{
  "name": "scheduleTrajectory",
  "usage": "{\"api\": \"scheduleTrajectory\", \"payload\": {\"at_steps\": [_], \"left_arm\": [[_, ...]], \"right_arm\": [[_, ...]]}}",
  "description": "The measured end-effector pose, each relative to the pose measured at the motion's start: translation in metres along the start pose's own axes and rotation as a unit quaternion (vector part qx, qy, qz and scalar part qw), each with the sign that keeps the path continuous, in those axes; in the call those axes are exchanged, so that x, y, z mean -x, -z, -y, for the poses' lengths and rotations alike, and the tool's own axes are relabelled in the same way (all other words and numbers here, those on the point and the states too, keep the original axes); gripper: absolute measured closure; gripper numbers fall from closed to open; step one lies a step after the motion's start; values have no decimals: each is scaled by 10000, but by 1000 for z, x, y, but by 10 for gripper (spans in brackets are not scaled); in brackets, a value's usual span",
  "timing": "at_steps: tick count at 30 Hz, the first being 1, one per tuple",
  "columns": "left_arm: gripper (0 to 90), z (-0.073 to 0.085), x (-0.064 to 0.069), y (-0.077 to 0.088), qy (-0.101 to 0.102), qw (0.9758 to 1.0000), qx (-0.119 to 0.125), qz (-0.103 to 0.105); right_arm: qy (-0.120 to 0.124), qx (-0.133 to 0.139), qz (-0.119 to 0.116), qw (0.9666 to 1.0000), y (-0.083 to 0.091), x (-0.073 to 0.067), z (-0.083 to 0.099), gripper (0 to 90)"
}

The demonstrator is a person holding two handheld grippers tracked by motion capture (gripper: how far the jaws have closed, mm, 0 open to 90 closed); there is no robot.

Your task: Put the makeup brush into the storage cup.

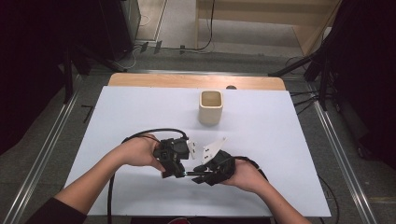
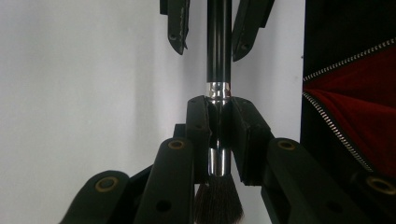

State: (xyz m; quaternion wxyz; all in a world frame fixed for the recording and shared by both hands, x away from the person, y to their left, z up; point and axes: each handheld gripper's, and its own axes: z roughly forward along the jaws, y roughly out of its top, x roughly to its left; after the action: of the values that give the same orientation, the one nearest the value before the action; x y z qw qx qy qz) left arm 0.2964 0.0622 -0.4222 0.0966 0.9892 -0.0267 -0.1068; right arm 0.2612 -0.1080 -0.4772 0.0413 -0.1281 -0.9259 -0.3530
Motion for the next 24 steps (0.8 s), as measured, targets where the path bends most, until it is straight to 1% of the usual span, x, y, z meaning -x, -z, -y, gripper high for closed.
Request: {"api": "scheduleTrajectory", "payload": {"at_steps": [2,3,5,7,8,9,10,11,13,15,16,17,18,19,20,22,24], "left_arm": [[789,-1,0,0,-23,10000,18,22],[789,-1,0,-1,-5,10000,39,33],[789,-2,-1,-1,-28,10000,34,23],[788,-2,-1,-1,-41,10000,40,51],[787,-2,-2,-1,-36,10000,36,60],[787,-1,-2,-2,-49,9999,55,80],[786,-1,-2,-1,-100,9999,43,92],[786,-1,-2,-2,-104,9999,45,104],[784,-1,-2,-2,-108,9999,63,101],[777,0,-3,-1,-31,9999,96,126],[749,0,-5,-1,88,9997,83,208],[667,0,-6,0,232,9992,57,312],[665,1,-7,0,263,9990,101,334],[623,2,-7,0,278,9988,154,371],[549,3,-7,1,308,9985,183,417],[487,5,-8,1,392,9981,264,404],[418,7,-11,1,529,9971,339,440]], "right_arm": [[12,30,-11,10000,1,0,0,714],[11,36,-22,10000,2,0,0,741],[-12,36,-65,10000,3,-1,0,768],[10,41,-81,10000,3,-1,0,780],[120,72,-113,9998,3,0,1,782],[188,85,-80,9998,3,0,1,790],[226,103,-137,9996,3,0,1,794],[248,93,-133,9996,4,-1,1,795],[239,92,-146,9996,4,-1,1,796],[202,110,-179,9996,4,0,1,797],[192,131,-175,9996,4,0,1,797],[194,131,-175,9996,5,0,1,797],[174,130,-128,9997,6,0,1,797],[185,112,-160,9996,7,0,1,797],[197,110,-138,9996,7,0,2,797],[161,102,-136,9997,8,1,3,797],[109,104,-161,9998,9,2,3,797]]}}
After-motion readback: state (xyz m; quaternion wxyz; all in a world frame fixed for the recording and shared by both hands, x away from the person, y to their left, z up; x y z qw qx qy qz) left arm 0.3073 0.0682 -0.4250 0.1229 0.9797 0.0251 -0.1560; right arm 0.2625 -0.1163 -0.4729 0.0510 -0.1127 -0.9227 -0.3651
